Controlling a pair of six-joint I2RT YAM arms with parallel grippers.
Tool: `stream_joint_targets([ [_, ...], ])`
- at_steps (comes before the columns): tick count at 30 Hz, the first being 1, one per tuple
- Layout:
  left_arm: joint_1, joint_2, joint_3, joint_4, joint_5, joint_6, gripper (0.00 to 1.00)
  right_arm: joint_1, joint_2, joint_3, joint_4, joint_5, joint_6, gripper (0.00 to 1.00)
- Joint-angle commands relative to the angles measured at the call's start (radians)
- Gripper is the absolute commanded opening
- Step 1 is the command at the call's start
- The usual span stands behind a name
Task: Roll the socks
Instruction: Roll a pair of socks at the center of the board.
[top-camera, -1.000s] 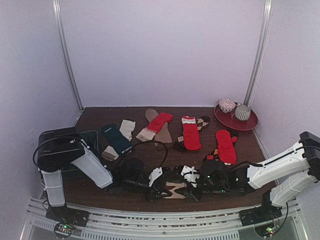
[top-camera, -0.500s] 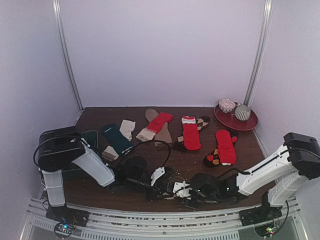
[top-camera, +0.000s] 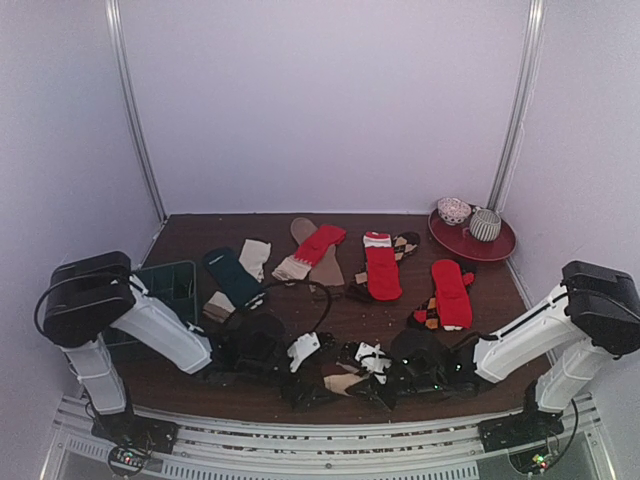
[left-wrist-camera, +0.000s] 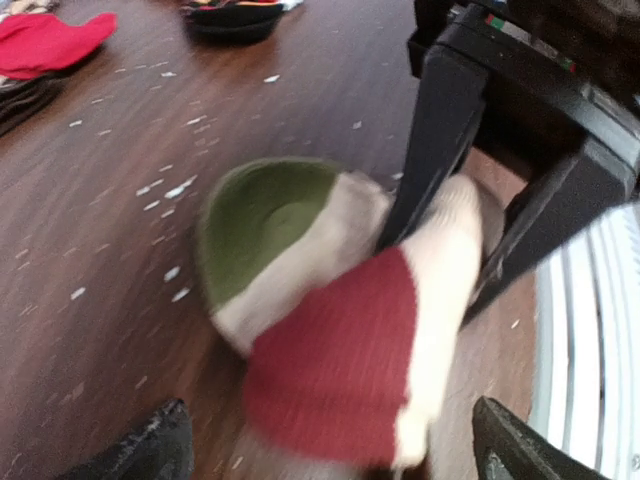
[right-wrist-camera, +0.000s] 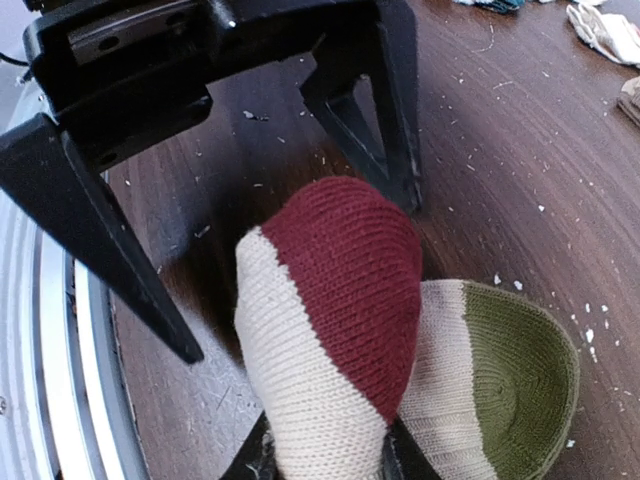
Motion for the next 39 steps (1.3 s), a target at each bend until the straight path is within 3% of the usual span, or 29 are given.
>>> stream_joint_targets([
  [1,0.005,-0.14,-0.134,0.205,-0.09,0.173,0.98,-0.009,0.062,-0.063,-0.115,-0.151,0.11,0.16],
  [5,0.007,-0.159,-0.275,0.547,0.023,0.27,0.97,-0.014,0.075,-0.062,-0.11,-0.158,0.112,0.16],
  [12,0.007,0.01,-0.263,0.743,0.167,0.241,0.96,-0.022,0.111,-0.035,-0.123,-0.173,0.102,0.15],
  [17,0.006,0.064,-0.183,0.613,0.244,0.238,0.91,-0.029,0.099,-0.035,-0.137,-0.175,0.1,0.15],
  [25,0.007,0.113,-0.14,0.537,0.211,0.239,0.91,-0.033,0.107,-0.031,-0.153,-0.191,0.095,0.15],
  [31,0.006,0.172,-0.094,0.433,0.217,0.231,0.84,-0.036,0.103,-0.026,-0.154,-0.202,0.096,0.15],
  [36,0.005,0.2,-0.065,0.367,0.249,0.223,0.71,-0.04,0.121,-0.018,-0.151,-0.222,0.099,0.15],
  [39,0.005,0.202,-0.051,0.312,0.247,0.227,0.54,-0.046,0.137,-0.004,-0.166,-0.233,0.095,0.15],
])
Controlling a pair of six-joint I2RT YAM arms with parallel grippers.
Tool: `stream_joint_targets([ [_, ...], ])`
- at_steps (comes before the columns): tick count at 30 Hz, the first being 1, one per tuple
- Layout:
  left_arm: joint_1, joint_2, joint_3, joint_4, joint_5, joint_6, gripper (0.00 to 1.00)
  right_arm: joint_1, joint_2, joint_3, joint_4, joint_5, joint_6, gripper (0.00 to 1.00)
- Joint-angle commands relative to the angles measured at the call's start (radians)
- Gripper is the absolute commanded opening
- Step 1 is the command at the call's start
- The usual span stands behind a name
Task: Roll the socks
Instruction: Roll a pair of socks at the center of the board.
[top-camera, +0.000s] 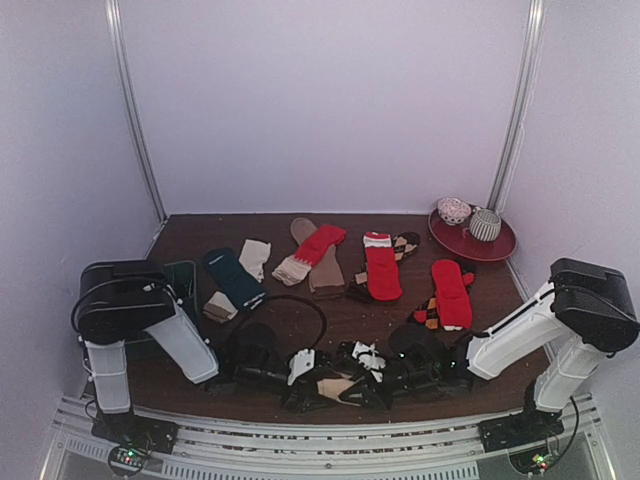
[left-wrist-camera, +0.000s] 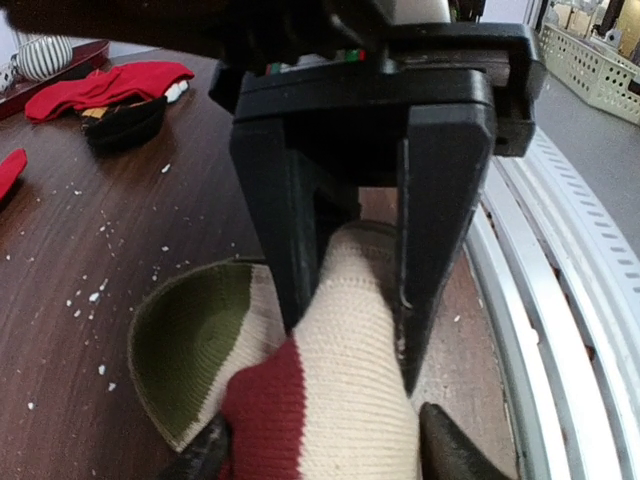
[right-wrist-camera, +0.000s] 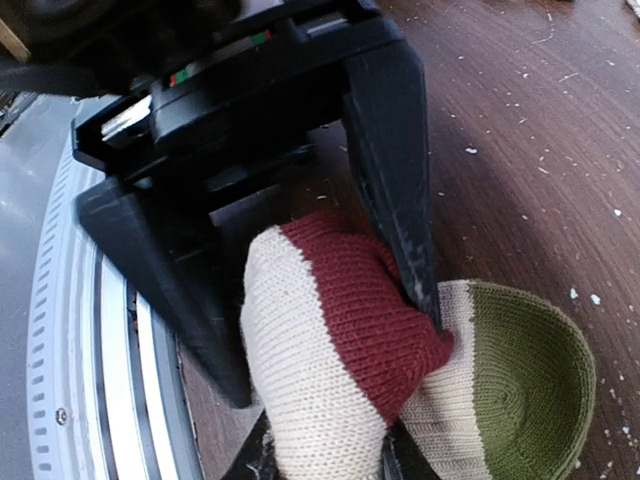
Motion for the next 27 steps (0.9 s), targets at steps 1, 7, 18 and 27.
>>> stream_joint_targets([
  [1,-0.006,0.027,0.023,-0.129,0.048,0.003,0.45,-0.002,0.079,-0.018,-0.229,-0.035,0.009,0.15],
  [7,-0.006,0.046,0.021,-0.13,0.09,-0.033,0.09,-0.009,0.083,-0.014,-0.236,-0.036,0.005,0.15],
  [18,-0.006,0.091,0.063,-0.304,0.137,-0.221,0.0,-0.017,-0.017,0.01,-0.285,0.061,0.022,0.34],
  [27,-0.001,0.205,0.086,-0.487,0.19,-0.37,0.0,0.061,-0.251,-0.017,-0.242,0.422,-0.19,0.53],
])
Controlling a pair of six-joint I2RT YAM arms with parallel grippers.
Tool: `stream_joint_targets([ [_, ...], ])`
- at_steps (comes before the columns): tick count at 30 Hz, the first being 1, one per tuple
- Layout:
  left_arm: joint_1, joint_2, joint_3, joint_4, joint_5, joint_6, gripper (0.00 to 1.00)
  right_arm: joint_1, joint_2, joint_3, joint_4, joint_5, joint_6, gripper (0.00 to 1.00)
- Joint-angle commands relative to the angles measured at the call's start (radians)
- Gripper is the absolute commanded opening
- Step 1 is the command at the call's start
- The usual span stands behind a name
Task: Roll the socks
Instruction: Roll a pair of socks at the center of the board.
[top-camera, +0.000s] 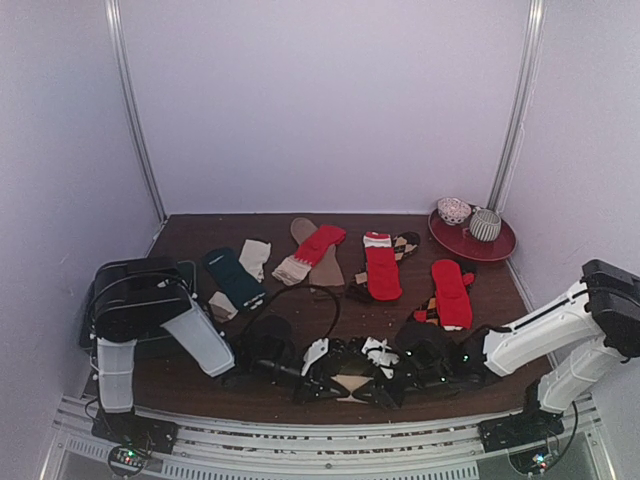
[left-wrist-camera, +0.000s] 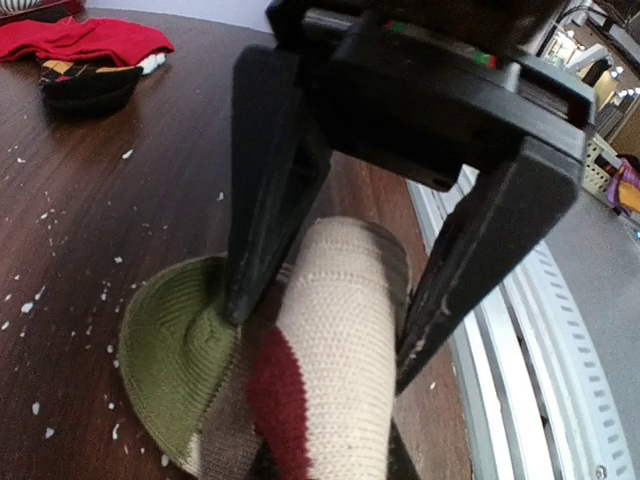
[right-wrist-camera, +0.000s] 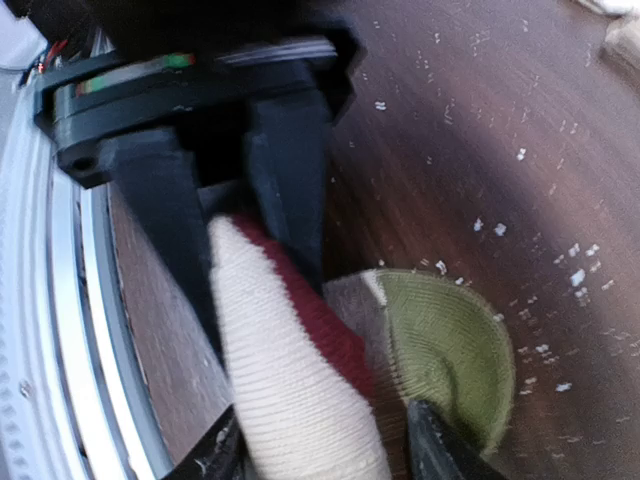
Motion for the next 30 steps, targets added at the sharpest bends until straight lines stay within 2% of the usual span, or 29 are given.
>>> stream_joint_targets([
  [1,-0.024,0.121,-0.042,-0.416,0.045,-0.138,0.0,0.076,-0.111,-0.029,0.008,0.294,-0.216,0.54],
  [6,-0.024,0.131,-0.035,-0.47,0.045,-0.151,0.0,0.119,-0.125,-0.032,0.034,0.303,-0.319,0.56],
  [11,-0.022,0.133,-0.026,-0.507,0.034,-0.139,0.0,0.12,-0.053,-0.011,-0.001,0.267,-0.266,0.53],
  [16,-0.022,0.141,-0.012,-0.52,0.024,-0.136,0.0,0.12,-0.037,-0.035,0.008,0.241,-0.168,0.43],
  [19,-0.022,0.147,-0.004,-0.522,0.018,-0.133,0.0,0.119,-0.029,-0.058,0.024,0.208,-0.118,0.3],
  [27,-0.004,0.15,0.064,-0.547,0.011,-0.099,0.0,0.083,0.063,-0.108,0.043,0.109,0.084,0.18],
  [30,-0.001,0.159,0.091,-0.562,0.009,-0.084,0.0,0.073,0.111,-0.116,0.045,0.1,0.143,0.17],
])
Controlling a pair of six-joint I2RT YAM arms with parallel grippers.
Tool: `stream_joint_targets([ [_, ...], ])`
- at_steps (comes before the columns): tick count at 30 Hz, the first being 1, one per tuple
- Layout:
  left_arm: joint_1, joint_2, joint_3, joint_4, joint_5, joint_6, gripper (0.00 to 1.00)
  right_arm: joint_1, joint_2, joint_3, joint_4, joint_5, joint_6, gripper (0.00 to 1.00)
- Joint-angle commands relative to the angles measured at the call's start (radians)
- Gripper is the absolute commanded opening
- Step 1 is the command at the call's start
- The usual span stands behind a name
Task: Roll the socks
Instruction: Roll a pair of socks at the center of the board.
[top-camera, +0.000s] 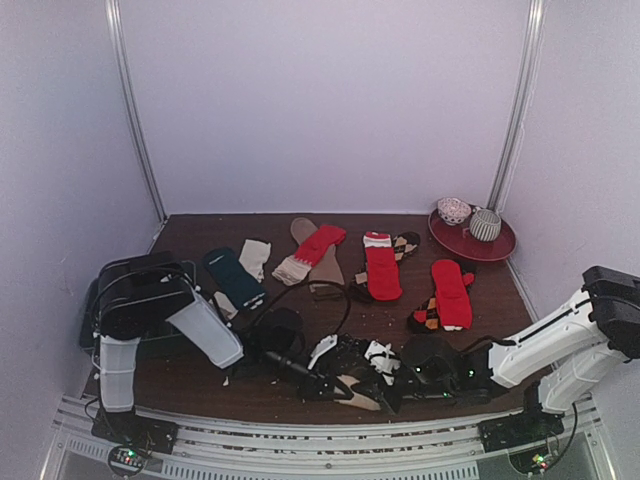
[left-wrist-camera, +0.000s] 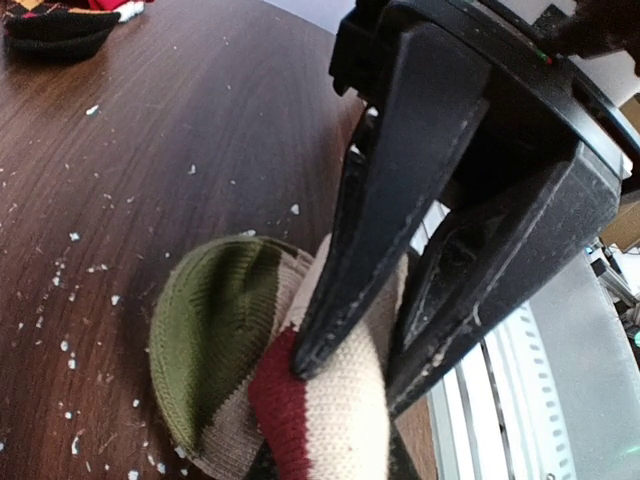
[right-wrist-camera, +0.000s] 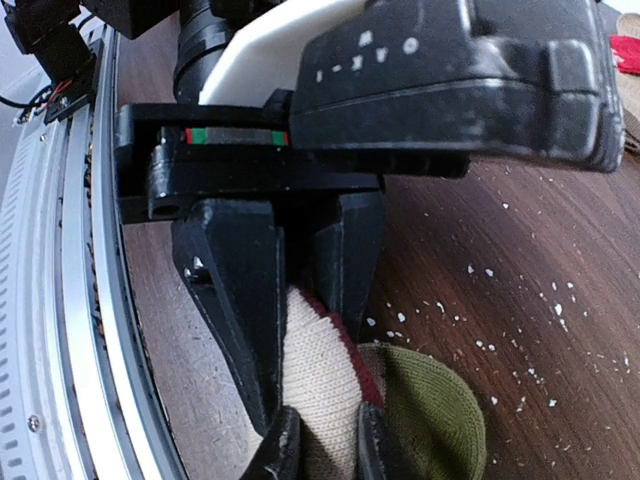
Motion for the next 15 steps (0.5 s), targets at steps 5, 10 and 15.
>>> stream_joint_targets([
  [5,-0.018,0.086,-0.018,-0.374,-0.205,0.051,0.19,-0.027,0.201,-0.057,-0.097,-0.072,0.185,0.16],
  [10,-0.02,-0.031,-0.044,-0.301,-0.343,0.15,0.69,-0.037,0.235,-0.06,-0.088,-0.106,0.21,0.16],
  [15,-0.02,-0.094,-0.036,-0.226,-0.432,0.258,0.98,-0.047,0.243,-0.048,-0.1,-0.121,0.216,0.16],
])
